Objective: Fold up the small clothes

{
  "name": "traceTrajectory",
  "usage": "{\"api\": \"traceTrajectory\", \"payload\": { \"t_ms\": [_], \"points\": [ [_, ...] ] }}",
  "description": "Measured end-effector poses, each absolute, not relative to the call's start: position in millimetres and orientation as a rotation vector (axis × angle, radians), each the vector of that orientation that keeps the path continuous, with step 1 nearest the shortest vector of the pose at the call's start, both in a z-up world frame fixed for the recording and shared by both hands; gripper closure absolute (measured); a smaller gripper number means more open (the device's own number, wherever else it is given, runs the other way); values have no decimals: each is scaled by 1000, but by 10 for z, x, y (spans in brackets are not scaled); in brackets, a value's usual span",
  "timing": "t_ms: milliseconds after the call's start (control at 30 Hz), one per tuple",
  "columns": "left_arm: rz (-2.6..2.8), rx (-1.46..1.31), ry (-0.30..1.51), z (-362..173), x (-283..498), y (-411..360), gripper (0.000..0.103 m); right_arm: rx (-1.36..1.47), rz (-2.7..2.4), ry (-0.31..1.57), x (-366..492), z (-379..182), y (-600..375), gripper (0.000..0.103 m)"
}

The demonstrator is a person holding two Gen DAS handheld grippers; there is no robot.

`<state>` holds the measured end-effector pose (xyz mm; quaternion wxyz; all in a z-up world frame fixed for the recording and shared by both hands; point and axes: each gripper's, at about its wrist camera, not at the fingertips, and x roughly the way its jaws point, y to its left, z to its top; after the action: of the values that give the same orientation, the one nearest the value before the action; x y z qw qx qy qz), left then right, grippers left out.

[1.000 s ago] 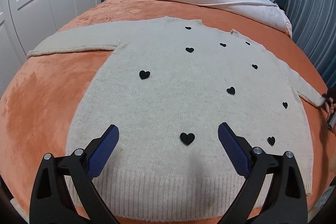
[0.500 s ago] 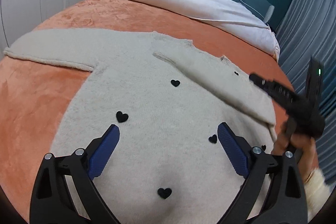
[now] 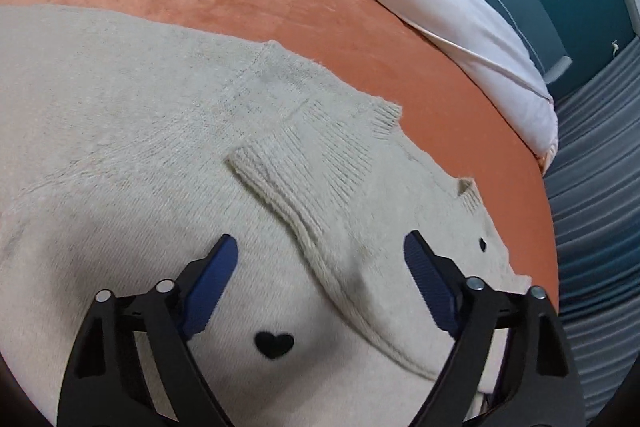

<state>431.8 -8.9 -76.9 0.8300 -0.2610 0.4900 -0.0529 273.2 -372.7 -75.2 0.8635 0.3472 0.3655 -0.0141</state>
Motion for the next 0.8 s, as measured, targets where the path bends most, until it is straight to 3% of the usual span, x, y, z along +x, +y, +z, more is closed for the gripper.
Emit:
{"api": "traceTrajectory", "payload": {
  "t_ms": [33,67,100,133,200,233,367,500,633,733,800],
  "points": [
    [-99,-550,1040,-787,4369,-93,34,731,-30,764,2737,-771,-3723,52],
    [-82,-533,1036,-795,4414,-89,50,732,-36,760,2772,-787,-3714,52],
    [-73,-515,1035,-791,4455,-95,83,730,-46,752,2810,-791,-3711,52],
    [-99,-529,1037,-783,4487,-83,94,731,-55,747,2851,-788,-3721,56],
    [-129,-580,993,-699,4466,19,95,733,-59,723,2892,-739,-3767,87],
    [-138,-576,953,-598,4413,56,95,726,-49,708,2925,-657,-3764,94],
    [-188,-537,834,-261,3983,218,95,680,-10,609,2821,-319,-3777,95],
    [-140,-470,916,-632,3799,324,95,620,-85,842,2991,-822,-3786,96],
    [-129,-506,945,-923,3778,378,95,649,-69,740,2812,-662,-3802,97],
    [-123,-470,933,-909,3779,331,94,601,-93,861,2907,-886,-3779,97],
    [-125,-446,927,-911,3763,315,94,620,-99,836,2817,-791,-3824,96]
  ]
}}
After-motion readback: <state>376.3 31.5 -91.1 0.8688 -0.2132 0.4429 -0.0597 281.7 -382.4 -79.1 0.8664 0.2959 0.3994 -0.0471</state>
